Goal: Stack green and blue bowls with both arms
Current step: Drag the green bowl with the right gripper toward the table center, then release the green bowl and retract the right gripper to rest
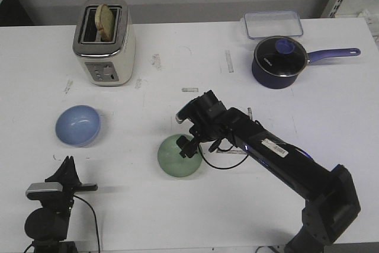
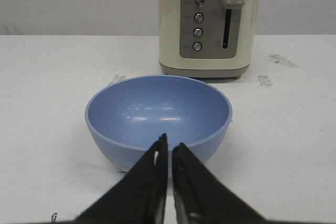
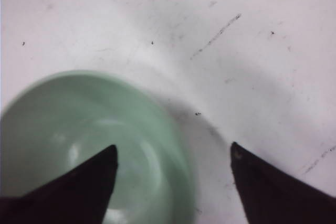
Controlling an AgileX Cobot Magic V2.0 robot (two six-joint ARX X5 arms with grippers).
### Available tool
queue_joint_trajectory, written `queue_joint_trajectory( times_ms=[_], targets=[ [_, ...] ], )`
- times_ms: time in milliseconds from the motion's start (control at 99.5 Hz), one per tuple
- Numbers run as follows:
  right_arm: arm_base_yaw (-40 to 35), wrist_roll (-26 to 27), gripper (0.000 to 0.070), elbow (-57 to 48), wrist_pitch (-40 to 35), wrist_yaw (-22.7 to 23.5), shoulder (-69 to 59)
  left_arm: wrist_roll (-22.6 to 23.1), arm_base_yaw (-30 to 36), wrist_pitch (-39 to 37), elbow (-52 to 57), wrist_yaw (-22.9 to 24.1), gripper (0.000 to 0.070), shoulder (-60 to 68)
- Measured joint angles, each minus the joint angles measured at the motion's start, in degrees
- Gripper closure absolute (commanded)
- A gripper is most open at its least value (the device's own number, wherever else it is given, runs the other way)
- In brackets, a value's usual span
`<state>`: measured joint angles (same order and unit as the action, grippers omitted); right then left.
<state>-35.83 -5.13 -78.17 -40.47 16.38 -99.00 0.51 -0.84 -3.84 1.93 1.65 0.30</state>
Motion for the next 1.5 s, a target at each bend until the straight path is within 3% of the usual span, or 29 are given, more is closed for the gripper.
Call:
queue_joint_trajectory(
  times_ms=[101,251,342,422,523,613,814,955,1227,1367,1498],
  targets=[
    [0.83,0.00,0.0340,-0.92,-0.52,0.00,0.28,0.00,0.00,-0.02,0.00,0.00,0.0698,0.00],
    [3.17,-0.02,0.0700,-3.56,0.63,0.04,5.99,0.00,0.00,0.00,0.00,0.00,0.0698,0.00],
    [6.10,-0.44,0.0700,-4.66,3.37,-0.42,12.35,0.00,0.00,0.00,0.00,0.00,0.0698,0.00],
    [9.42,-0.59,0.0700,-5.20,4.11,-3.65,17.59,0.00,0.00,0.00,0.00,0.00,0.0698,0.00],
    [14.40,-0.74,0.0700,-5.18,2.49,-8.85,22.14,0.00,0.00,0.00,0.00,0.00,0.0698,0.00],
    [20.02,-1.46,0.0700,-3.26,0.59,-10.38,25.53,0.00,0.00,0.00,0.00,0.00,0.0698,0.00],
    [32.87,-2.12,0.0700,9.01,2.01,-10.80,36.44,0.02,0.00,0.00,0.00,0.00,0.0698,0.00],
    [39.04,-1.36,0.0700,21.68,6.73,-14.99,47.06,0.02,0.00,0.00,0.00,0.00,0.0697,0.00],
    [41.13,0.48,0.0700,43.01,10.29,-16.41,66.62,-4.02,0.00,-5.64,0.07,0.00,0.0698,0.00],
    [41.09,0.50,0.0700,46.69,10.12,-16.41,73.92,-4.72,0.00,-4.61,3.23,-0.04,0.0697,1.20],
    [41.09,0.50,0.0700,46.84,10.86,-16.41,77.42,-4.70,0.00,-3.80,13.62,-1.07,0.0697,6.75]
  ],
)
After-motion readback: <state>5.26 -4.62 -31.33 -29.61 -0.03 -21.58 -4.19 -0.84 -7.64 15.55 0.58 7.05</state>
